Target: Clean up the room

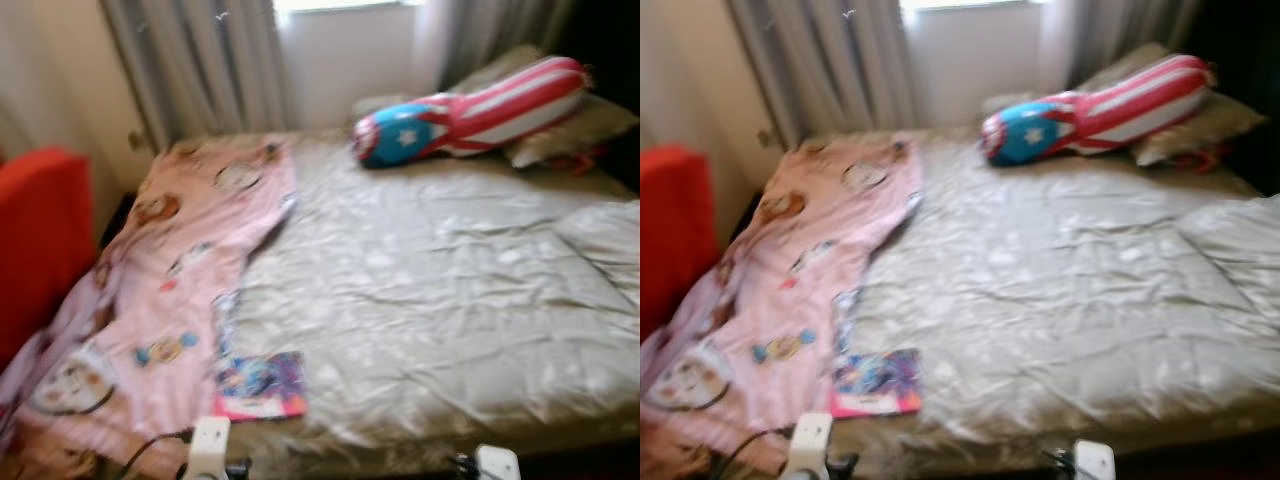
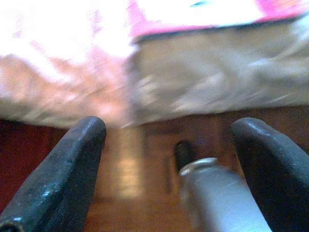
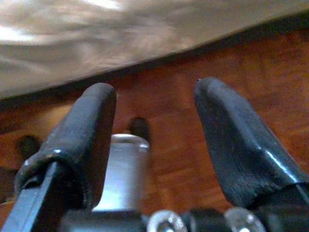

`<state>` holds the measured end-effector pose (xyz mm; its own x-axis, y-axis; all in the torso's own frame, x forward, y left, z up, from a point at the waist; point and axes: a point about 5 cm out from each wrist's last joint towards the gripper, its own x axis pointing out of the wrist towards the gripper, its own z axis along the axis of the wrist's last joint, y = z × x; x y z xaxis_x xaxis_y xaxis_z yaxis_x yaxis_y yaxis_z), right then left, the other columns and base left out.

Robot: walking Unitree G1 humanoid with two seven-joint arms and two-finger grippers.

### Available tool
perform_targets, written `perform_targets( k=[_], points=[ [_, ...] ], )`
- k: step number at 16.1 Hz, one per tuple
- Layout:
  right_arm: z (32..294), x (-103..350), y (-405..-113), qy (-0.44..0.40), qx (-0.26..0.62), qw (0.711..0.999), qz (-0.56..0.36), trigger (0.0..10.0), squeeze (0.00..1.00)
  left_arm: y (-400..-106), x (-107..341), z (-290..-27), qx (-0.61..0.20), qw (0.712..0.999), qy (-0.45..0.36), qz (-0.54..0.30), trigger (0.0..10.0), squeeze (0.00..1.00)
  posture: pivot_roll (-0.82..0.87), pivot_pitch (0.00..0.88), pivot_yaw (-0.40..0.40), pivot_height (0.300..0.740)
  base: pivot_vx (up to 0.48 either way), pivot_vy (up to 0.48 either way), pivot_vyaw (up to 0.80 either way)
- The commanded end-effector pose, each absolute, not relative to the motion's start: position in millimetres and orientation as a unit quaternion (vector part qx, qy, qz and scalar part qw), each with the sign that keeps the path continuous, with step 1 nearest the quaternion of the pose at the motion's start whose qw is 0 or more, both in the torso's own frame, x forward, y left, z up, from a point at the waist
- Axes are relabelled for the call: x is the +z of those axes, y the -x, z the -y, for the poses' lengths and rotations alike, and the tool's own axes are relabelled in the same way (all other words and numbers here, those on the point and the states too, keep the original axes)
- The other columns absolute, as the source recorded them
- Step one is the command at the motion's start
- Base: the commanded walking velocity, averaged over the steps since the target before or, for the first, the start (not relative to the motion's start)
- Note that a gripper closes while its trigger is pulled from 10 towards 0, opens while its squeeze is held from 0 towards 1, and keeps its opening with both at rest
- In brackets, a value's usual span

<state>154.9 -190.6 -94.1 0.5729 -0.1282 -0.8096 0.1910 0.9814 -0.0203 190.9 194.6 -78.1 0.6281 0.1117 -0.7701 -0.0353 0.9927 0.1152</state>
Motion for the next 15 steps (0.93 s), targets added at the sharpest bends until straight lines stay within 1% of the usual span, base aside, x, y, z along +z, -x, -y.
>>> perform_targets(
  k=[1,5,7,15],
  points=[
    [193.1,-94.3,-153.5,-0.031,-0.091,0.885,-0.455,10.0,0.00,-191.0,-78.6,-192.0,0.033,0.900,-0.050,-0.432,10.0,0.00,-0.08,0.000,0.024,0.740,0.000,0.480,0.00],
    [194.2,-94.2,-153.5,-0.032,-0.092,0.885,-0.455,10.0,0.00,-191.3,-78.5,-191.6,0.034,0.900,-0.049,-0.432,10.0,0.00,-0.07,0.000,0.020,0.740,0.000,0.480,0.00],
    [194.2,-94.4,-153.1,-0.032,-0.091,0.885,-0.456,10.0,0.00,-191.2,-78.4,-191.9,0.036,0.901,-0.049,-0.430,10.0,0.00,-0.07,0.000,0.019,0.740,0.000,0.308,0.00],
    [193.2,-94.4,-153.3,-0.028,-0.085,0.885,-0.456,10.0,0.00,-192.4,-77.6,-192.3,0.036,0.903,-0.045,-0.426,10.0,0.00,-0.07,0.000,0.019,0.740,0.000,0.000,0.00]
  ],
)
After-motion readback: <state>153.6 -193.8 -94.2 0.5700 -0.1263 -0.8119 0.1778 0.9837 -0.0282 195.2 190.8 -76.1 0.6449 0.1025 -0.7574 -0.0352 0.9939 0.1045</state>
